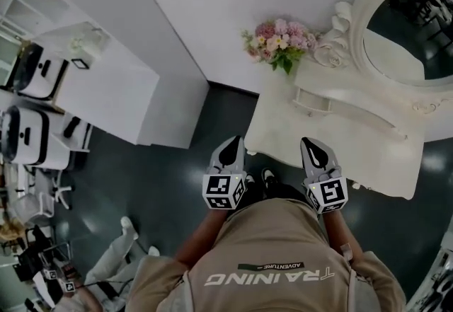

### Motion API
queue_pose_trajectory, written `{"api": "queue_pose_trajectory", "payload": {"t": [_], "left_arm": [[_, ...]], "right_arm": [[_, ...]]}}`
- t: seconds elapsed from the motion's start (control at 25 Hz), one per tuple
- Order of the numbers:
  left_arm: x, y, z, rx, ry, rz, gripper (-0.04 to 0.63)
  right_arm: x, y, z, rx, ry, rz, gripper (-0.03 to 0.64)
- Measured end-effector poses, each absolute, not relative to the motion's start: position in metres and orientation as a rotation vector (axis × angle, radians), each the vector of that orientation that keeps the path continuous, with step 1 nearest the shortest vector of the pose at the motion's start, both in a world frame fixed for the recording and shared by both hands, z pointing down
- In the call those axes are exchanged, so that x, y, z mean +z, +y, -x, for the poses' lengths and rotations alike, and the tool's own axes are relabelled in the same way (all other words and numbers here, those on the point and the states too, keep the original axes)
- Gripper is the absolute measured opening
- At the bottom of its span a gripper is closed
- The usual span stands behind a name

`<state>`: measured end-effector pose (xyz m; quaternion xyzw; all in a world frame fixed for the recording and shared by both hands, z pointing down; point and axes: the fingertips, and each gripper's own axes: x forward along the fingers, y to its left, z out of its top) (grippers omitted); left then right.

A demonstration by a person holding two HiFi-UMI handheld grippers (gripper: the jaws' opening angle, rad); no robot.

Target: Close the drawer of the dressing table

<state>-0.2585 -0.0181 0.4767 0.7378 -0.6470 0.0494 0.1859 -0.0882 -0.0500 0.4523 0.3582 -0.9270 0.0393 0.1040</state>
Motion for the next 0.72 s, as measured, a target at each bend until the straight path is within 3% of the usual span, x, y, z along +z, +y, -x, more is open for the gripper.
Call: {"api": "queue_pose_trajectory", "payload": {"t": [0.72], "left_arm": [[0.489, -0.067, 0.171, 0.199, -1.443, -2.377, 0.017]], "right_arm": [[0.456, -0.029, 0.005, 0.189, -2.492, -1.546, 0.002]]}}
